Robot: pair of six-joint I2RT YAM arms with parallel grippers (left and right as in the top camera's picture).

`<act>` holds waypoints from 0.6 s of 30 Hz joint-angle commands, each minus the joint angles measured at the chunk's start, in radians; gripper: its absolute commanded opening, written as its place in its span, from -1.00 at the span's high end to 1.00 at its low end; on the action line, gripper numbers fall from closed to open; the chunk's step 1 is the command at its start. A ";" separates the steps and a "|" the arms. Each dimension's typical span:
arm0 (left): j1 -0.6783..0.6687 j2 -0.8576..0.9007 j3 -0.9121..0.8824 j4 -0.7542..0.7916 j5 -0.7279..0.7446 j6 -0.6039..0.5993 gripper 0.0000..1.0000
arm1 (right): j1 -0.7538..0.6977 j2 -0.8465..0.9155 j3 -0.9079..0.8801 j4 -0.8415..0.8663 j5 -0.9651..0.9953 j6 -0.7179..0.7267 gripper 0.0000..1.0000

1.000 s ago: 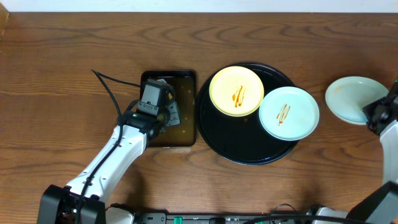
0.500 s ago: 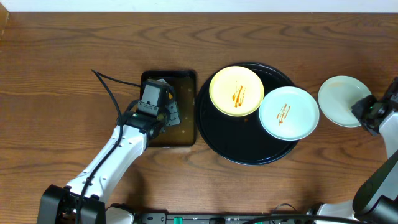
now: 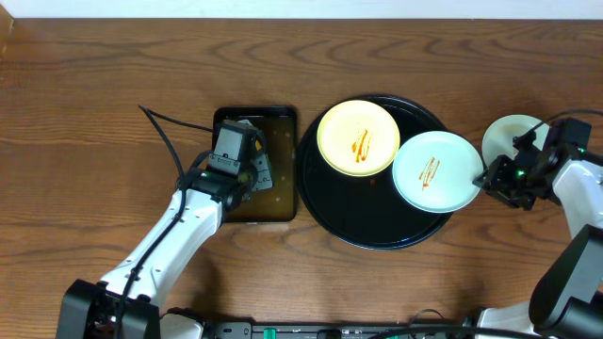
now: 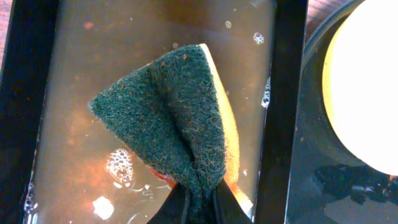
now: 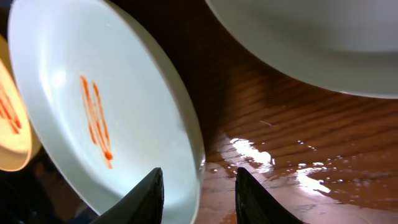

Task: Clean dirty plates on tray and stack at the side
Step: 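Set the pale blue plate down on the table right of the tray, then grip the rim of the second pale blue plate with the right gripper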

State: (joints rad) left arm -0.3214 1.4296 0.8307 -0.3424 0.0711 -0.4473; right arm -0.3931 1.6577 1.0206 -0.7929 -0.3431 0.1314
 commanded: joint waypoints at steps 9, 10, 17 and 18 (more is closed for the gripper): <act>0.004 -0.005 0.004 -0.019 -0.016 0.009 0.84 | 0.038 0.042 -0.055 0.122 -0.007 -0.020 0.76; 0.004 -0.005 0.004 -0.019 -0.015 0.009 0.84 | 0.041 0.042 -0.055 0.122 -0.007 -0.020 0.85; 0.004 -0.005 0.004 -0.019 -0.016 0.010 0.84 | 0.041 -0.008 -0.053 0.106 -0.049 -0.020 0.98; 0.004 -0.005 0.004 -0.019 -0.016 0.010 0.84 | 0.042 -0.032 -0.053 0.097 -0.051 -0.020 0.97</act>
State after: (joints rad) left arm -0.3214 1.4296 0.8307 -0.3599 0.0711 -0.4473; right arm -0.3630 1.6913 0.9710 -0.6823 -0.3515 0.1173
